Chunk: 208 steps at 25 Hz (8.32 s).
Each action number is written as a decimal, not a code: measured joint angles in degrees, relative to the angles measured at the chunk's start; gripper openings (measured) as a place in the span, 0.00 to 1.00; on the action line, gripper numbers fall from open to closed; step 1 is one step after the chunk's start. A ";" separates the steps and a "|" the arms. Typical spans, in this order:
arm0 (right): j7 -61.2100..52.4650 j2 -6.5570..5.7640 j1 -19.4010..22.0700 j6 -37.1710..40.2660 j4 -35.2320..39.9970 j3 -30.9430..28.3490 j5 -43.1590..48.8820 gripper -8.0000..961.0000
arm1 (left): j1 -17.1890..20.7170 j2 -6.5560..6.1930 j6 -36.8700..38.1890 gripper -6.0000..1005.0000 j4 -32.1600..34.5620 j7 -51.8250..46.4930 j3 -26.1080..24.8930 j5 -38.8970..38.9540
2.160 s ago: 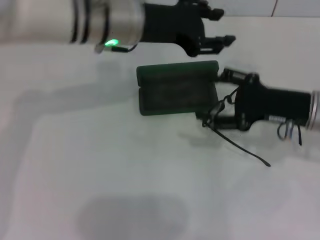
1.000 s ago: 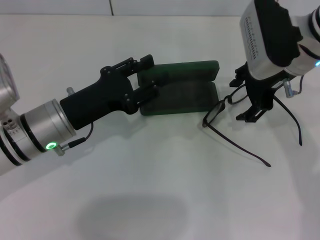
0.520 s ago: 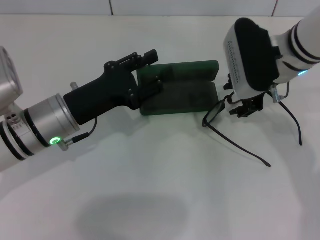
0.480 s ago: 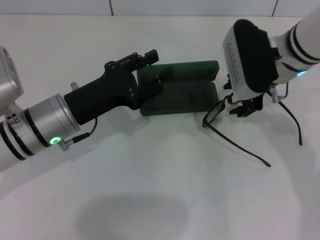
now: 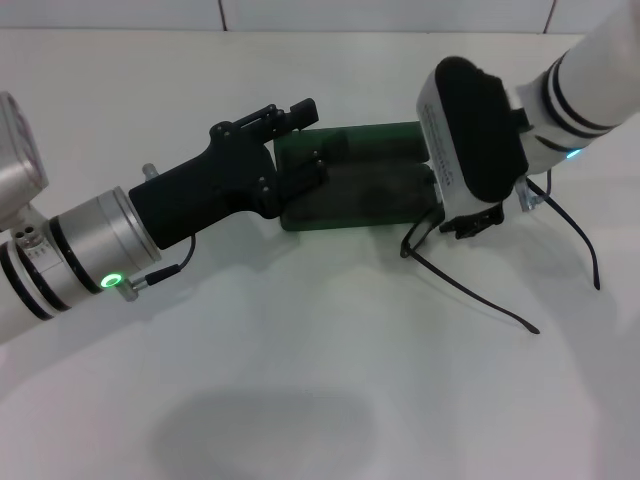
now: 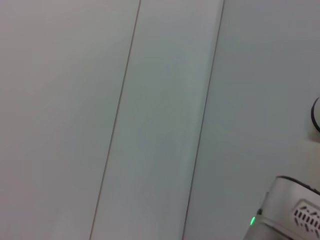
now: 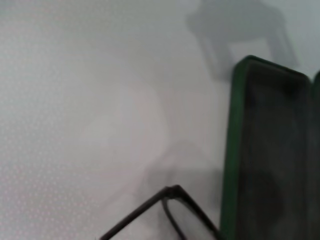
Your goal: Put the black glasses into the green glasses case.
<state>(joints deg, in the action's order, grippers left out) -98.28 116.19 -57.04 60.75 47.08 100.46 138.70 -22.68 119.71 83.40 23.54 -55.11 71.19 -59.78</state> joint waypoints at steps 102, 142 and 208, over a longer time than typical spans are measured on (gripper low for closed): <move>9.40 -5.02 14.34 42.43 -9.60 -56.83 -39.55 0.08 | -8.41 -2.35 4.88 0.59 0.03 -12.49 -3.87 -18.15; 13.99 -2.12 15.34 29.35 -9.74 -38.77 -37.85 0.08 | -10.91 -0.26 17.03 0.60 0.63 -10.02 -2.90 -18.08; -3.87 0.00 23.40 -42.47 14.74 15.19 -15.04 0.31 | -4.11 -0.02 -6.33 0.60 -3.73 -5.82 -30.06 -11.51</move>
<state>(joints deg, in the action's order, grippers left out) -102.15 116.19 -33.65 18.28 61.82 115.65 123.67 -26.79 119.69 77.07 19.81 -60.92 41.14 -71.29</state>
